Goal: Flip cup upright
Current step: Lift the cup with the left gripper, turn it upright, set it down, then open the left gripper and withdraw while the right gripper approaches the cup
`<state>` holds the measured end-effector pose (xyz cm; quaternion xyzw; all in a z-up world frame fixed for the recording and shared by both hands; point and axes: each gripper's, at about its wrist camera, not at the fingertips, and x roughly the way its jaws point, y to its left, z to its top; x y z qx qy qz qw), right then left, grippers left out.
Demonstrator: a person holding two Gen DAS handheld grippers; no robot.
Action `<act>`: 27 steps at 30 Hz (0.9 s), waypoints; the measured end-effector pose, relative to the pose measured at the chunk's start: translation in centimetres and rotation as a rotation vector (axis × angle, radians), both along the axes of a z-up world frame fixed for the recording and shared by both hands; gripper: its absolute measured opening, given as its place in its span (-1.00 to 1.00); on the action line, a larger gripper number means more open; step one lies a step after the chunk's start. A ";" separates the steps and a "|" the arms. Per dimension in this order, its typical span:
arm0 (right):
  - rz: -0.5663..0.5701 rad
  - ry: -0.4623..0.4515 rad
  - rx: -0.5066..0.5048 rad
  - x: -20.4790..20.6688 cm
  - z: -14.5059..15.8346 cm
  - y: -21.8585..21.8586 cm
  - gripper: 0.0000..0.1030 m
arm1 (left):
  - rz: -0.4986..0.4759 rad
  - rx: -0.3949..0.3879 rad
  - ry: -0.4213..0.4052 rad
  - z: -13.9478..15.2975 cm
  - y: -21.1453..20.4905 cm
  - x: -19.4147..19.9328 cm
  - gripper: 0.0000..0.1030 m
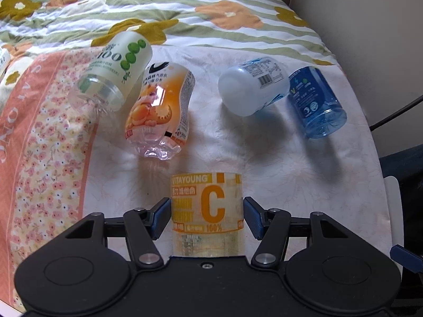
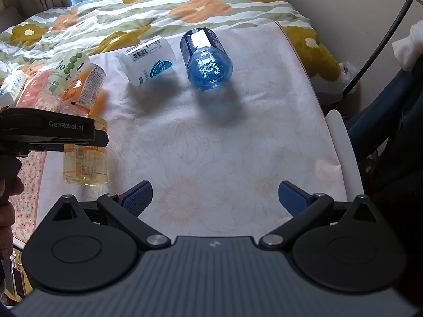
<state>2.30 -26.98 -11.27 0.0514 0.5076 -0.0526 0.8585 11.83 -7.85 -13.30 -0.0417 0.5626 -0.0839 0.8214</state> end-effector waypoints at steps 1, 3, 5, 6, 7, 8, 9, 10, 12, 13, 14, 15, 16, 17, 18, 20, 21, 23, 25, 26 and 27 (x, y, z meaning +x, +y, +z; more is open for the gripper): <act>-0.001 0.000 0.000 0.1 0.0 0.0 1.00 | 0.004 -0.006 0.005 -0.1 0.0 0.0 0.24; -0.004 0.000 -0.002 0.1 0.0 0.0 1.00 | 0.010 -0.019 0.016 -0.3 0.0 0.0 0.24; -0.006 0.000 -0.004 0.1 0.0 0.0 1.00 | 0.012 -0.030 0.023 -0.5 -0.2 -0.1 0.23; -0.006 0.001 -0.005 0.1 0.0 0.0 1.00 | 0.014 -0.034 0.023 -0.6 -0.3 -0.1 0.23; -0.006 0.000 -0.005 0.1 0.0 0.0 1.00 | 0.016 -0.038 0.023 -0.5 -0.4 -0.2 0.23; -0.006 0.001 -0.005 0.1 0.0 0.0 1.00 | 0.019 -0.043 0.023 -0.5 -0.5 -0.2 0.23; -0.006 0.001 -0.005 0.1 0.0 0.0 1.00 | 0.023 -0.050 0.024 -0.5 -0.5 -0.3 0.23; -0.006 0.002 -0.005 0.1 0.0 0.0 1.00 | 0.026 -0.056 0.026 -0.5 -0.6 -0.3 0.23; -0.006 0.003 -0.005 0.1 -0.1 -0.1 1.00 | 0.031 -0.062 0.028 -0.5 -0.8 -0.3 0.23; -0.006 0.003 -0.006 0.0 -0.1 -0.1 1.00 | 0.032 -0.066 0.029 -0.5 -0.9 -0.3 0.23; -0.006 0.003 -0.006 0.0 -0.1 -0.1 1.00 | 0.032 -0.070 0.031 -0.5 -0.9 -0.3 0.24; -0.006 0.003 -0.006 0.0 -0.1 -0.1 1.00 | 0.036 -0.074 0.032 -0.4 -0.9 -0.4 0.24; -0.006 0.002 -0.005 0.0 -0.1 -0.1 1.00 | 0.039 -0.075 0.029 -0.4 -0.9 -0.4 0.26; -0.006 0.001 -0.006 0.0 -0.1 0.0 1.00 | 0.040 -0.071 0.025 -0.3 -0.8 -0.5 0.47; -0.006 0.000 -0.006 0.0 0.0 0.0 1.00 | 0.042 -0.063 0.016 -0.1 -0.8 -0.5 0.74; -0.006 -0.003 -0.006 -0.2 0.1 0.0 1.00 | 0.045 -0.051 -0.012 0.5 -0.4 -0.8 0.85; -0.005 -0.005 -0.006 -0.2 0.2 0.1 1.00 | 0.044 -0.047 -0.022 0.8 -0.2 -0.8 0.85; -0.002 -0.008 -0.007 -0.2 0.5 0.2 1.00 | 0.047 -0.041 -0.035 1.5 0.5 -1.0 0.85; 0.005 -0.013 -0.002 -0.2 0.9 0.3 1.00 | 0.052 -0.035 -0.052 2.3 1.4 -1.4 0.85; 0.012 -0.016 0.006 -0.1 1.2 0.4 1.00 | 0.055 -0.028 -0.061 2.7 1.9 -1.6 0.85; 0.021 -0.019 0.018 0.1 1.4 0.5 1.00 | 0.060 -0.020 -0.070 3.1 2.5 -1.8 0.85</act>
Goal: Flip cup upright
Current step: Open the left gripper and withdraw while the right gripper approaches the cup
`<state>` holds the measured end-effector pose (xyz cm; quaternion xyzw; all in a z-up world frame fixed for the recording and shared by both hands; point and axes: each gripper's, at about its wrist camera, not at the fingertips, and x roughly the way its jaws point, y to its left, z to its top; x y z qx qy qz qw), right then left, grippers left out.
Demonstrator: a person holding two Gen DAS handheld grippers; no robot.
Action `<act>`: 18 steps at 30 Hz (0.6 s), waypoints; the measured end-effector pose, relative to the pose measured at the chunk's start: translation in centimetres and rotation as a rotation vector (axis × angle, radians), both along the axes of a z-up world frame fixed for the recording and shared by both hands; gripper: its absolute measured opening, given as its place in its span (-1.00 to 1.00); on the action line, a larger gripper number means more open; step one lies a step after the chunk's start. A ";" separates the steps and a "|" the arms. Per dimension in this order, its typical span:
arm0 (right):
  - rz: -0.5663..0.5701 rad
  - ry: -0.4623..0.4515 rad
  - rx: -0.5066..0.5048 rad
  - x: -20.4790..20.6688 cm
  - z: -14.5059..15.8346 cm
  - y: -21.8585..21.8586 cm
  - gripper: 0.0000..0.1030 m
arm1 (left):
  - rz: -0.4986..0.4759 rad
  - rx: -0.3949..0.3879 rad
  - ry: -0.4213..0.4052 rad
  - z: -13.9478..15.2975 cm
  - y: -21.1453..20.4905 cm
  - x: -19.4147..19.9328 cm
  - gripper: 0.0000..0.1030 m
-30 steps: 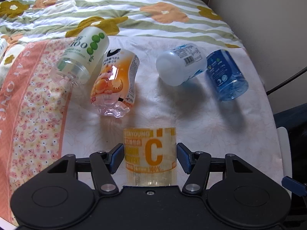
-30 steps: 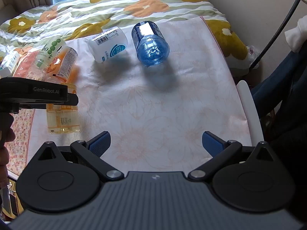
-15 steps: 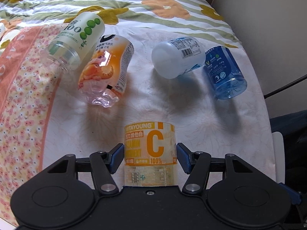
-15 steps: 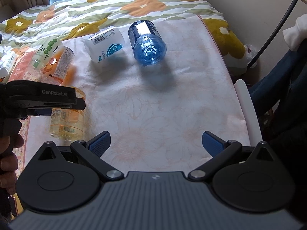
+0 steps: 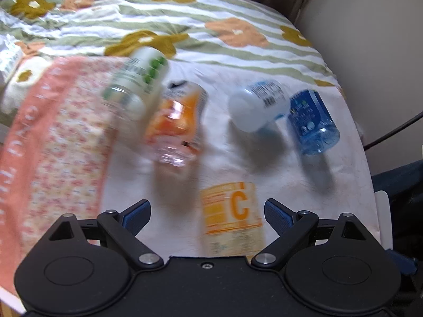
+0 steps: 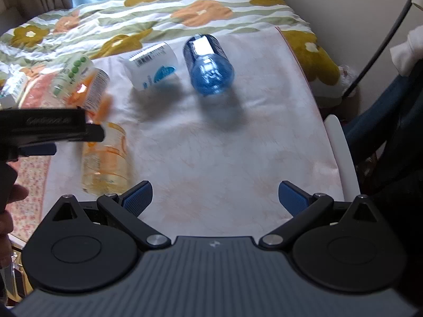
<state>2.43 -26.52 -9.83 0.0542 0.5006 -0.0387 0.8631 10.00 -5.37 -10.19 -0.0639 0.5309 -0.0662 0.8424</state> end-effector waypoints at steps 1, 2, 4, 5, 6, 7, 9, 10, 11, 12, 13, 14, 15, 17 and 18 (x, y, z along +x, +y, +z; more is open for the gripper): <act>0.008 -0.002 0.009 0.2 0.3 0.1 1.00 | 0.006 0.008 -0.009 0.4 0.6 -0.3 0.85; 0.016 -0.004 0.018 0.5 0.5 0.3 1.00 | 0.014 0.016 -0.016 0.8 1.2 -0.5 0.85; 0.032 -0.006 0.045 1.2 0.9 0.6 1.00 | 0.032 0.033 -0.027 1.4 2.5 -1.0 0.85; 0.042 -0.003 0.063 1.6 1.1 0.8 1.00 | 0.043 0.042 -0.032 1.7 3.2 -1.2 0.86; 0.051 0.000 0.081 2.1 1.2 1.1 1.00 | 0.054 0.051 -0.037 2.0 3.8 -1.5 0.86; 0.061 0.003 0.095 2.5 1.4 1.3 1.00 | 0.064 0.061 -0.041 2.1 4.5 -1.8 0.86; 0.089 0.013 0.125 3.5 1.5 2.0 1.00 | 0.077 0.083 -0.043 2.4 5.7 -2.3 0.90; 0.105 0.022 0.134 4.1 1.5 2.6 1.00 | 0.078 0.092 -0.041 2.5 6.2 -2.4 0.90; 0.122 0.031 0.141 4.6 1.3 3.1 1.00 | 0.081 0.099 -0.041 2.5 6.8 -2.7 0.90; 0.139 0.044 0.150 5.3 1.1 3.7 1.00 | 0.085 0.106 -0.040 2.5 7.2 -2.9 0.90; 0.151 0.054 0.157 5.8 0.8 4.2 1.00 | 0.087 0.110 -0.039 2.4 7.8 -3.1 0.90; 0.162 0.068 0.164 6.3 0.5 4.8 1.00 | 0.089 0.113 -0.037 2.4 8.2 -3.3 0.90; 0.170 0.084 0.170 6.9 0.1 5.2 1.00 | 0.092 0.114 -0.037 2.3 8.5 -3.4 0.90; 0.190 0.118 0.182 7.9 -0.8 6.2 1.00 | 0.097 0.114 -0.038 2.3 9.2 -3.8 0.90; 0.199 0.131 0.183 8.3 -1.1 6.6 1.00 | 0.098 0.112 -0.038 2.2 9.5 -4.0 0.90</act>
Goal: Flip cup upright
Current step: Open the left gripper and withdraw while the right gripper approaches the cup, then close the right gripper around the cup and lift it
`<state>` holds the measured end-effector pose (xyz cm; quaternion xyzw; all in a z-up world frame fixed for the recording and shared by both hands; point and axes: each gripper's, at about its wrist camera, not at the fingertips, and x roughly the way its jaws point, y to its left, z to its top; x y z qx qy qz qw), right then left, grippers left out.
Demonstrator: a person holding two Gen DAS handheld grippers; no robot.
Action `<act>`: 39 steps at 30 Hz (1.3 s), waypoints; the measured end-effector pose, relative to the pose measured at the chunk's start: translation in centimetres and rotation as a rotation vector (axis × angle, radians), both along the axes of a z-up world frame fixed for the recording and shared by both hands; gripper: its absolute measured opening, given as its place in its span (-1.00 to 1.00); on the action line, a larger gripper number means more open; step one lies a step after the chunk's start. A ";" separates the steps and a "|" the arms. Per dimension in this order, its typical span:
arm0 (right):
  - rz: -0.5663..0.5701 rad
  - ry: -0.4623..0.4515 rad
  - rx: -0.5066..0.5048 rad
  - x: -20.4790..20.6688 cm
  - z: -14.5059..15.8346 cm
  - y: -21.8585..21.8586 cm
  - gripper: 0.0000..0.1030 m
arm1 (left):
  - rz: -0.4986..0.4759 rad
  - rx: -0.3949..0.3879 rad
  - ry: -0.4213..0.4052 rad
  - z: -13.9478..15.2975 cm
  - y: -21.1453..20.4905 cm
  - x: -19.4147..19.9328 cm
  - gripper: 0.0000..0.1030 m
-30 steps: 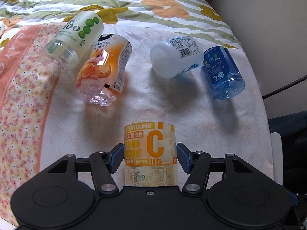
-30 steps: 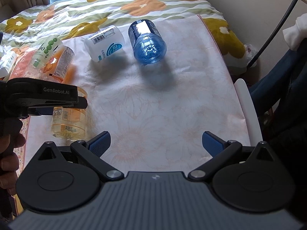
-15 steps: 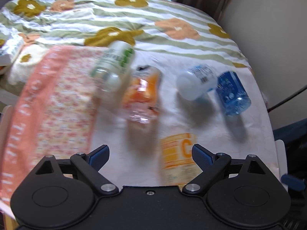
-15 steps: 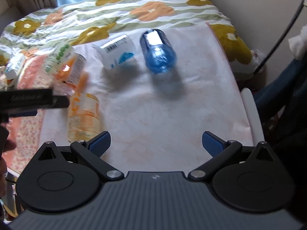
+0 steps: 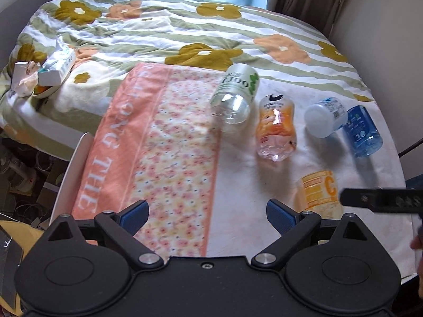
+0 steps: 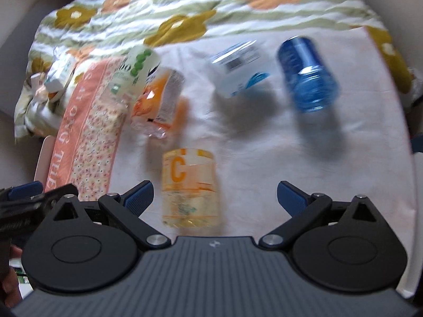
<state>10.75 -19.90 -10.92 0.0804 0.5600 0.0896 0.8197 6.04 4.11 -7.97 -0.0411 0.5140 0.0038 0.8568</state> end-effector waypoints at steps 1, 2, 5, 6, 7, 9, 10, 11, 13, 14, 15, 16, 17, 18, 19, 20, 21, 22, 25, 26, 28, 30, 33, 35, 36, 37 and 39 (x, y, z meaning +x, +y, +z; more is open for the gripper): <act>0.012 0.011 -0.005 0.4 -0.5 0.5 1.00 | 0.001 -0.004 0.001 -0.1 0.3 -0.1 0.90; 0.023 0.021 -0.011 0.8 -0.8 0.9 1.00 | 0.003 -0.011 0.003 -0.2 0.5 -0.2 0.90; 0.052 0.055 -0.025 1.9 -1.9 1.9 1.00 | 0.010 -0.025 0.011 -0.4 1.2 -0.5 0.90; 0.058 0.068 -0.029 2.3 -2.2 2.2 1.00 | 0.011 -0.025 0.012 -0.5 1.4 -0.5 0.90; 0.063 0.075 -0.031 2.7 -2.5 2.4 1.00 | 0.011 -0.023 0.011 -0.6 1.5 -0.6 0.90; 0.075 0.094 -0.037 3.3 -3.1 2.8 1.00 | 0.010 -0.022 0.014 -0.7 1.7 -0.6 0.90; 0.078 0.103 -0.040 3.6 -3.4 2.8 1.00 | 0.009 -0.023 0.016 -0.8 1.8 -0.6 0.90; 0.083 0.114 -0.040 3.8 -3.7 2.9 1.00 | 0.006 -0.024 0.019 -0.9 1.9 -0.6 0.90; 0.090 0.135 -0.042 4.3 -4.1 3.2 1.00 | 0.002 -0.025 0.023 -1.1 2.0 -0.6 0.90; 0.093 0.144 -0.044 4.5 -4.3 3.3 0.97 | 0.001 -0.025 0.024 -1.2 2.1 -0.6 0.90; 0.093 0.151 -0.045 4.6 -4.5 3.4 0.95 | 0.000 -0.027 0.025 -1.2 2.2 -0.5 0.90; 0.093 0.157 -0.046 4.8 -4.6 3.4 0.88 | 0.000 -0.030 0.026 -1.3 2.2 -0.5 0.90; 0.093 0.161 -0.050 4.9 -4.8 3.4 0.81 | 0.000 -0.033 0.026 -1.3 2.2 -0.5 0.90; 0.095 0.166 -0.054 5.0 -4.9 3.5 0.78 | 0.001 -0.035 0.028 -1.4 2.2 -0.4 0.90; 0.096 0.170 -0.055 5.0 -5.0 3.5 0.68 | 0.001 -0.037 0.029 -1.4 2.3 -0.4 0.90; 0.096 0.176 -0.051 5.0 -5.1 3.5 0.58 | 0.001 -0.039 0.030 -1.5 2.3 -0.4 0.90; 0.094 0.184 -0.043 5.1 -5.3 3.5 0.52 | 0.001 -0.040 0.030 -1.5 2.3 -0.3 0.90; 0.091 0.189 -0.033 5.1 -5.4 3.5 0.45 | 0.000 -0.041 0.030 -1.5 2.3 -0.3 0.90; 0.090 0.173 -0.028 5.0 -5.1 3.5 0.43 | -0.001 -0.042 0.030 -1.5 2.3 -0.3 0.90; 0.087 0.162 -0.026 4.9 -4.9 3.4 0.43 | -0.001 -0.042 0.031 -1.5 2.2 -0.3 0.90; 0.070 0.124 -0.019 4.6 -4.1 2.9 0.42 | -0.001 -0.042 0.030 -1.5 2.3 -0.3 0.90; 0.050 0.063 -0.009 3.8 -3.2 2.3 0.42 | -0.001 -0.043 0.027 -1.4 2.2 -0.3 0.90; 0.026 -0.063 -0.012 2.2 -2.2 1.7 0.42 | 0.001 -0.052 0.022 -1.3 2.1 -0.2 0.90; 0.002 -0.159 -0.001 0.7 -2.2 1.3 0.42 | -0.002 -0.055 0.021 -1.3 1.9 -0.2 0.90; -0.014 -0.203 -0.005 0.0 -2.4 1.2 0.42 | -0.004 -0.054 0.023 -1.3 1.7 -0.2 0.90; -0.029 -0.250 -0.010 -0.7 -2.7 1.1 0.42 | -0.008 -0.052 0.024 -1.3 1.6 -0.2 0.90; -0.050 -0.332 -0.022 -1.6 -3.4 1.2 0.42 | -0.018 -0.045 0.028 -1.3 1.3 -0.2 0.90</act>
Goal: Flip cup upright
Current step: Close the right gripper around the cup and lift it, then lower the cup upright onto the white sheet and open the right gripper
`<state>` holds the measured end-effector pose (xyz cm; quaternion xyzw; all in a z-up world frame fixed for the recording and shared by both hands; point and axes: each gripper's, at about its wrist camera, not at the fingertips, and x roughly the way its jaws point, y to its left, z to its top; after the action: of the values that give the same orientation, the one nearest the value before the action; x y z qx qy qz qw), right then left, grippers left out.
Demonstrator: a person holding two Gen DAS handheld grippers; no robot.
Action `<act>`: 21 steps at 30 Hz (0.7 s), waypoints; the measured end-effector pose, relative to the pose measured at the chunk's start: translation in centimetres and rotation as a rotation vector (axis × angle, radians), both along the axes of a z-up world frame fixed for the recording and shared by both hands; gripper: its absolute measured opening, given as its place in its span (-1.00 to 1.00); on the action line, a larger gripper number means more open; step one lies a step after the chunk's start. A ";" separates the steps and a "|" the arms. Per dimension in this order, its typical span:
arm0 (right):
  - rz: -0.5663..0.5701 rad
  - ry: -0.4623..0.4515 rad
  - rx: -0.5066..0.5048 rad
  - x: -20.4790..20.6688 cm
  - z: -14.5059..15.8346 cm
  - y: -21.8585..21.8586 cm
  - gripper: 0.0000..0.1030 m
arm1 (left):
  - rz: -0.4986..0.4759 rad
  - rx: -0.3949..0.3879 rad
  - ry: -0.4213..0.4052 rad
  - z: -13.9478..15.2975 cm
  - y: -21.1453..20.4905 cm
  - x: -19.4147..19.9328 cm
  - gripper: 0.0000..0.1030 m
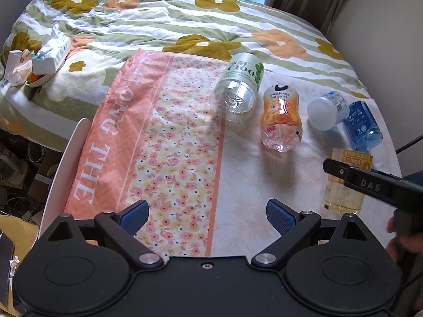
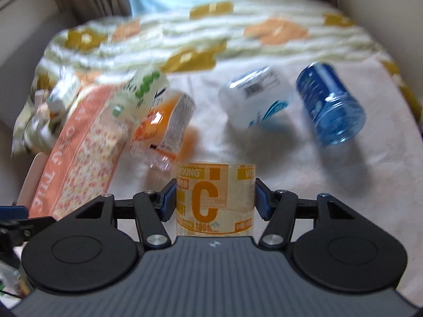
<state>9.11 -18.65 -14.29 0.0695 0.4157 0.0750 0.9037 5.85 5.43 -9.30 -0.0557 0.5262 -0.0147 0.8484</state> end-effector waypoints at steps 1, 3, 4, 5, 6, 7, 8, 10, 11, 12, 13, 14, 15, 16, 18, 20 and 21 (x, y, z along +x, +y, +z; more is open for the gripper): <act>-0.009 -0.042 -0.007 -0.4 -0.4 0.2 0.42 | -0.005 0.004 0.002 0.0 -0.1 0.0 0.90; -0.011 -0.120 -0.017 -1.2 -0.7 0.2 0.42 | -0.012 0.012 0.007 -0.1 -0.3 -0.1 0.90; -0.010 -0.158 -0.028 -1.5 -0.9 0.3 0.42 | -0.015 0.014 0.009 -0.2 -0.5 -0.1 0.90; -0.007 -0.188 -0.043 -1.8 -1.1 0.4 0.43 | -0.018 0.017 0.011 -0.3 -0.6 -0.1 0.90; -0.002 -0.208 -0.060 -1.9 -1.4 0.5 0.43 | -0.022 0.019 0.013 -0.3 -0.6 -0.1 0.90; 0.005 -0.216 -0.077 -2.0 -1.7 0.6 0.43 | -0.025 0.021 0.016 -0.5 -0.8 -0.1 0.90; 0.008 -0.227 -0.085 -2.1 -2.0 0.7 0.44 | -0.029 0.022 0.019 -0.6 -0.9 -0.1 0.90; 0.018 -0.247 -0.094 -2.4 -2.1 0.8 0.44 | -0.038 0.025 0.022 -0.6 -1.1 -0.1 0.90; 0.024 -0.250 -0.101 -2.5 -2.1 0.9 0.44 | -0.043 0.027 0.022 -0.7 -1.2 -0.1 0.90; 0.031 -0.251 -0.109 -2.5 -2.1 1.0 0.44 | -0.047 0.028 0.022 -0.7 -1.3 -0.1 0.90; 0.035 -0.249 -0.114 -2.8 -2.1 0.9 0.45 | -0.051 0.028 0.023 -0.7 -1.4 0.0 0.90; 0.037 -0.247 -0.116 -3.0 -2.0 0.9 0.45 | -0.054 0.025 0.023 -0.6 -1.5 0.0 0.90; 0.039 -0.244 -0.117 -3.2 -2.0 0.8 0.45 | -0.057 0.024 0.023 -0.6 -1.6 0.0 0.90; 0.040 -0.240 -0.117 -3.5 -1.9 0.8 0.45 | -0.060 0.023 0.022 -0.6 -1.7 0.1 0.90; 0.039 -0.229 -0.113 -4.0 -1.8 0.5 0.45 | -0.065 0.021 0.018 -0.5 -1.9 0.2 0.90; 0.034 -0.210 -0.109 -4.5 -1.7 0.4 0.45 | -0.068 0.017 0.015 -0.4 -2.1 0.3 0.90; 0.031 -0.200 -0.109 -4.7 -1.6 0.4 0.45 | -0.069 0.015 0.014 -0.4 -2.1 0.3 0.90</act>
<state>4.45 -18.29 -15.91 0.0059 0.3278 0.0728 0.9419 6.20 3.30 -9.66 -0.0313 0.5338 -0.0398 0.8441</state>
